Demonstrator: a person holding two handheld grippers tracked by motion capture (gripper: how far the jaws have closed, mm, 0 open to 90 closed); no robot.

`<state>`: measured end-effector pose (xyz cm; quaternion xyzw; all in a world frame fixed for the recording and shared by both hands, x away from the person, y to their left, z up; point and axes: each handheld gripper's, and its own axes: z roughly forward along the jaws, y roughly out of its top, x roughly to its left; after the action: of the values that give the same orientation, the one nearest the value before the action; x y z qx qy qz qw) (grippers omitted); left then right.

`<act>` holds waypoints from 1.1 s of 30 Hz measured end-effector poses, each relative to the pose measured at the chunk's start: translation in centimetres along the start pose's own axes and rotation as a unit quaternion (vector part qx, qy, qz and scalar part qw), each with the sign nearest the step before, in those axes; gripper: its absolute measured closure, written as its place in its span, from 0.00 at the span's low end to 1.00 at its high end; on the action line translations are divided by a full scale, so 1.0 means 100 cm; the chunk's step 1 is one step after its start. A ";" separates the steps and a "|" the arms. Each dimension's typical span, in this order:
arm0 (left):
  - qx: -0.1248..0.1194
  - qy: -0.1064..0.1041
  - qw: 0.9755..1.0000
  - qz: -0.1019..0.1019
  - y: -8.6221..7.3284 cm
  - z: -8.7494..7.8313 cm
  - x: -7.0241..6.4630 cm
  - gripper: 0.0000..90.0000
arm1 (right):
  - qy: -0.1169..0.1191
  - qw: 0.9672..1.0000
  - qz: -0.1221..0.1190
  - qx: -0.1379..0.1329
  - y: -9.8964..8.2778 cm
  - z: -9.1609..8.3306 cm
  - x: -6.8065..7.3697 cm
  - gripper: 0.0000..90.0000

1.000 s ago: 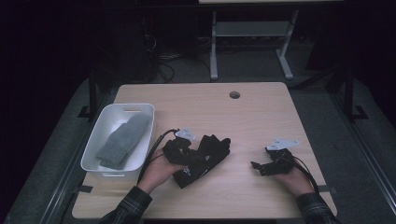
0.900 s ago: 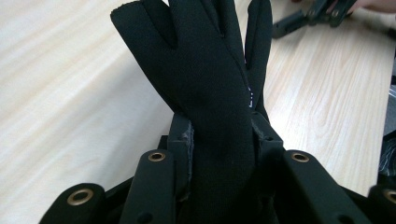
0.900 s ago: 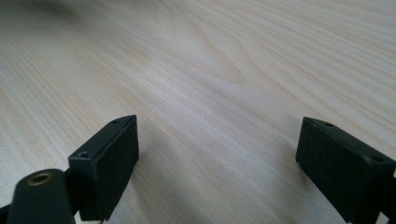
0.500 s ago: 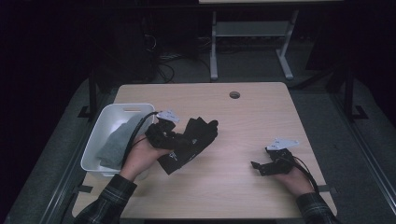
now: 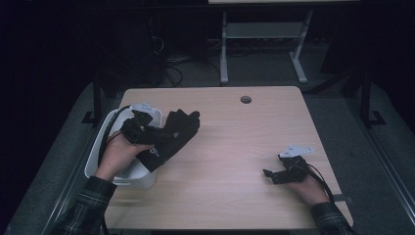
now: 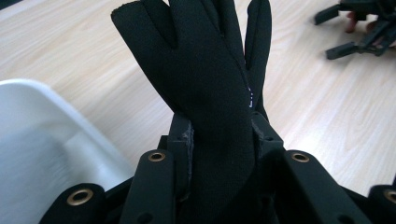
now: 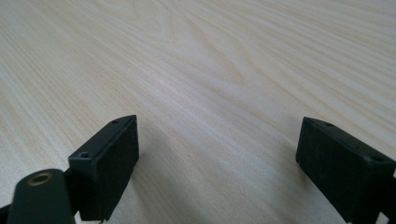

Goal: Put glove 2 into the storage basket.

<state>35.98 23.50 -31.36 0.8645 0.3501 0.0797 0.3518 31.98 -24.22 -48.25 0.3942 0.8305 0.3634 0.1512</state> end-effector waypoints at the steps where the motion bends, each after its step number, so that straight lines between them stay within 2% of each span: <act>1: 0.000 0.004 1.000 -0.004 -0.002 -0.004 0.004 0.74 | 0.000 1.000 0.000 0.000 0.000 0.000 0.000 0.14; 8: -0.007 0.029 0.999 -0.037 -0.015 -0.027 0.034 0.74 | -0.002 1.000 0.003 0.000 0.000 0.000 0.000 0.14; 12: 0.000 0.040 0.998 -0.051 -0.023 -0.033 0.053 0.74 | -0.003 1.000 0.003 0.000 0.000 0.000 0.000 0.14; 15: 0.004 0.050 0.996 -0.071 -0.032 -0.036 0.066 0.74 | -0.003 1.000 0.003 0.000 0.000 0.000 0.000 0.14; 21: -0.002 0.061 0.992 -0.113 -0.056 -0.034 0.092 0.74 | -0.004 1.000 0.004 0.000 0.000 0.000 0.000 0.14; 27: 0.006 0.058 0.989 -0.137 -0.078 -0.020 0.110 0.72 | -0.005 1.000 0.005 0.000 0.000 0.000 0.000 0.14; 30: 0.014 0.062 0.987 -0.145 -0.085 -0.016 0.114 0.62 | -0.005 1.000 0.005 0.000 0.000 0.000 0.000 0.14; 32: 0.013 0.072 0.986 -0.146 -0.085 -0.017 0.114 0.46 | -0.005 1.000 0.006 0.000 0.000 0.000 0.000 0.14; 33: 0.010 0.076 0.987 -0.142 -0.084 -0.019 0.113 0.39 | -0.005 1.000 0.005 0.000 0.000 0.000 0.000 0.14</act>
<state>39.00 36.28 -36.82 0.8006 0.4961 0.0910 0.3235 32.00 -24.24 -48.25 0.4005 0.8276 0.3622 0.1532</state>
